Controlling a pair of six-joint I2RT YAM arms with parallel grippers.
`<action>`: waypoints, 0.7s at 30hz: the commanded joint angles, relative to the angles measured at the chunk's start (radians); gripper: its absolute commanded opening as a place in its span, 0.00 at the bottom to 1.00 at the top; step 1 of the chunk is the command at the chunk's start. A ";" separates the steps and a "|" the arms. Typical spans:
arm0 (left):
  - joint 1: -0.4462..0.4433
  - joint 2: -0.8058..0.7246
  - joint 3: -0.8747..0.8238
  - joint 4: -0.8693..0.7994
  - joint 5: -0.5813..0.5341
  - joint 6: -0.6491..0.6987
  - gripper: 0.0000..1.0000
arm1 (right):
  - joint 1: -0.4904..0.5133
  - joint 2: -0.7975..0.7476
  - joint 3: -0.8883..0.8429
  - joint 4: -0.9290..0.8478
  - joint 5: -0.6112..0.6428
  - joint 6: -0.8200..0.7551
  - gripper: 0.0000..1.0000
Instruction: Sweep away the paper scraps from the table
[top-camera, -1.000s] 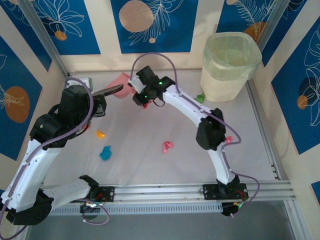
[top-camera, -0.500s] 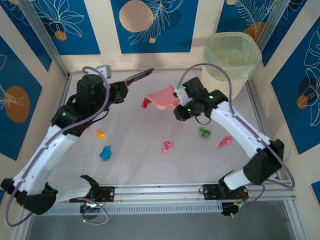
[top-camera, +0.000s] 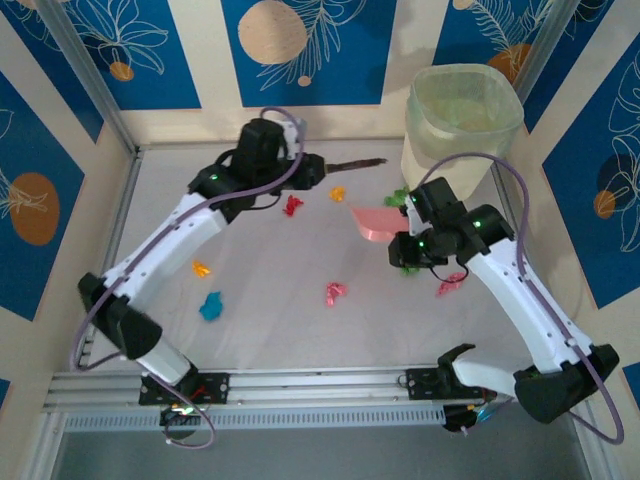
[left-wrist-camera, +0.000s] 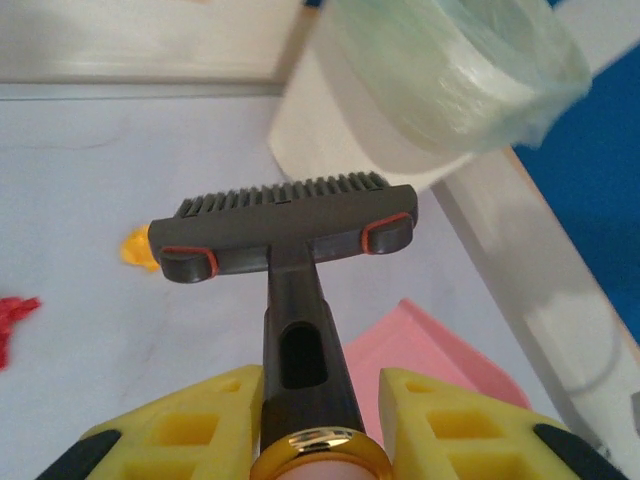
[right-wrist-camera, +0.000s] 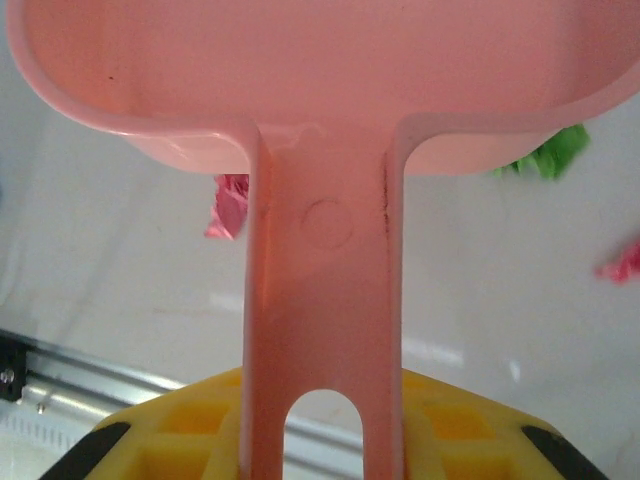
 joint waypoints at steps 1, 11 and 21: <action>-0.055 0.093 0.121 0.020 0.073 0.091 0.00 | -0.017 -0.031 0.005 -0.169 0.000 0.059 0.00; -0.137 0.360 0.360 -0.072 -0.012 0.214 0.00 | -0.081 -0.075 -0.046 -0.236 0.002 0.111 0.00; -0.174 0.446 0.378 0.024 -0.099 0.345 0.00 | -0.123 -0.105 -0.099 -0.226 -0.053 0.128 0.00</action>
